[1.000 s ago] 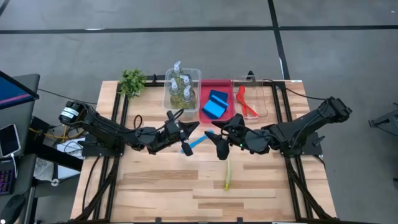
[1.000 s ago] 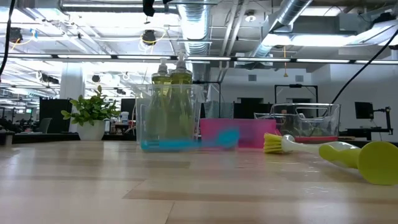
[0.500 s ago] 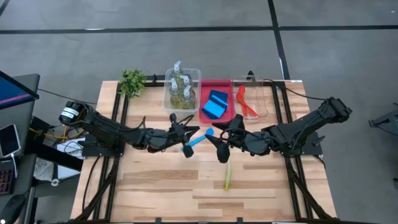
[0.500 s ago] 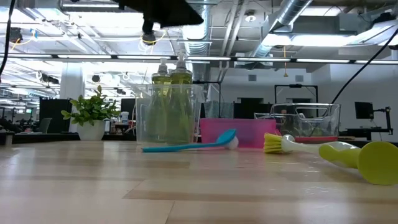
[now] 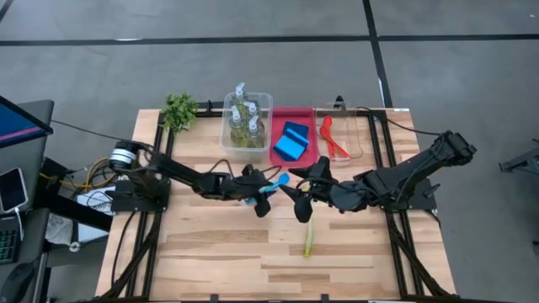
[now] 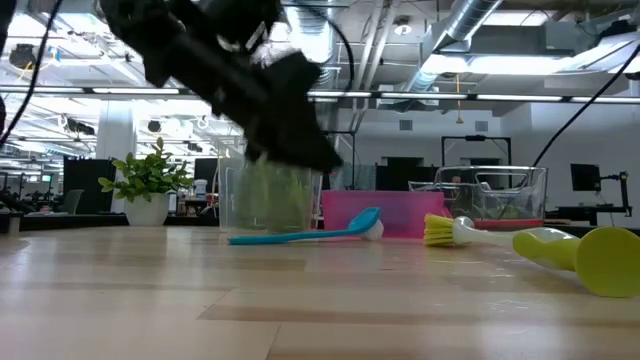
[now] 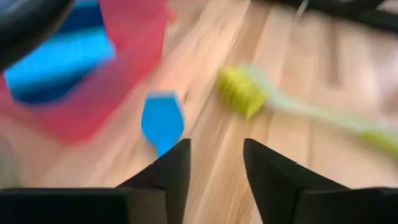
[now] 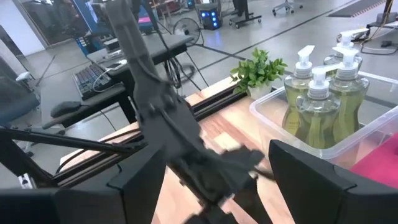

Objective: Pick & Place Kitchen Sink Supplies
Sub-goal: Put the blue dish brush into the transparent bin

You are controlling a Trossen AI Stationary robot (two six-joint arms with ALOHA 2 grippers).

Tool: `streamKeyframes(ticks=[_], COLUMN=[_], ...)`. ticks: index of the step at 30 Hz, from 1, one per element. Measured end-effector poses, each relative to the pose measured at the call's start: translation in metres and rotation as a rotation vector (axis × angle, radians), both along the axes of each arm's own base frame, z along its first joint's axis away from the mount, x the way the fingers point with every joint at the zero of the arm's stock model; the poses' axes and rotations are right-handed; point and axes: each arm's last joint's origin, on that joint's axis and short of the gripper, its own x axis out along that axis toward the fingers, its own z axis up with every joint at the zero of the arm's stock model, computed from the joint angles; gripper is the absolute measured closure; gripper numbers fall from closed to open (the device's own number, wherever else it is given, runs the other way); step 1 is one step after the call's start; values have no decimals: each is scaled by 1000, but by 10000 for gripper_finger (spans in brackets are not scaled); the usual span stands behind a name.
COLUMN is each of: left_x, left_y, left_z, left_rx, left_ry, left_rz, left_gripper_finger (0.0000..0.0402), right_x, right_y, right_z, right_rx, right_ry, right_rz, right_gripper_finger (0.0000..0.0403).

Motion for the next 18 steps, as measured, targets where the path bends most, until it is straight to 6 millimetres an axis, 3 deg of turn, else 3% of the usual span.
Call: streamKeyframes(ticks=[8,18], left_x=[5,5], left_y=[-1,0], left_z=[-49,-52], left_rx=[-52,-4], left_ry=[126,144], left_rz=[54,34], left_gripper_finger=[214,210], right_x=[-2,-2], right_y=[5,5], right_z=[0,-2], right_rx=[1,4], right_ry=[2,16], right_rz=[22,19], right_gripper_finger=[128,128])
